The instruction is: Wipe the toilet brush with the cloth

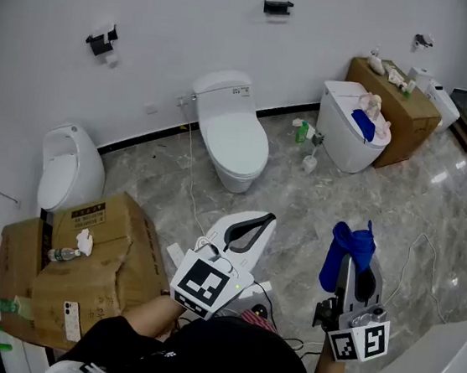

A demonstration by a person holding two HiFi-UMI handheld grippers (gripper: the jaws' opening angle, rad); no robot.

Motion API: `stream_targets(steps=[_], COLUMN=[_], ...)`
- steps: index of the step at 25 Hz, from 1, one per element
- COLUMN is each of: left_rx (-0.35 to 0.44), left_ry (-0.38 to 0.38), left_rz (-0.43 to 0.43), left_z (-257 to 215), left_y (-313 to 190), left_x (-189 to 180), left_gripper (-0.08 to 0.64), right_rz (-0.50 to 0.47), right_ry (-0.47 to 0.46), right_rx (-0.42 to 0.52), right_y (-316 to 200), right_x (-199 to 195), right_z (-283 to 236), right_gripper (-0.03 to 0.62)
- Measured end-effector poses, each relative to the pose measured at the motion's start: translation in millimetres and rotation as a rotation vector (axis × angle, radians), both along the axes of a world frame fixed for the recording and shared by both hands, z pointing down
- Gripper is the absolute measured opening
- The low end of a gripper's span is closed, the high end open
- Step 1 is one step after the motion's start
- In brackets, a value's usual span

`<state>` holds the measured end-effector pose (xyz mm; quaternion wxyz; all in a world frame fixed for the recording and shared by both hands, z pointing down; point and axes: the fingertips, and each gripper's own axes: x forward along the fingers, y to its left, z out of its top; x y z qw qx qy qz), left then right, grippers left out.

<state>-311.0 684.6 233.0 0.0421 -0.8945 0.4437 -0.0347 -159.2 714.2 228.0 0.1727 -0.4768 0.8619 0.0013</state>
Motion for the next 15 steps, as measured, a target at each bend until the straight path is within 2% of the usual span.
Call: stream_targets(steps=[5, 10, 15], left_rx=[-0.015, -0.032, -0.046], left_ry=[0.000, 0.011, -0.003], left_rz=[-0.011, -0.010, -0.010], left_z=[3.0, 6.1, 10.5], left_y=[-1.2, -7.5, -15.8], left_x=[1.2, 6.4, 17.5], left_gripper=[0.006, 0.006, 0.006], right_rz=[0.025, 0.043, 0.046], right_ry=[0.002, -0.070, -0.080], right_rx=[-0.022, -0.016, -0.008], right_y=[1.3, -2.6, -10.3], right_x=[11.7, 26.6, 39.3], right_z=[6.5, 8.7, 10.1], right_gripper=[0.063, 0.064, 0.064])
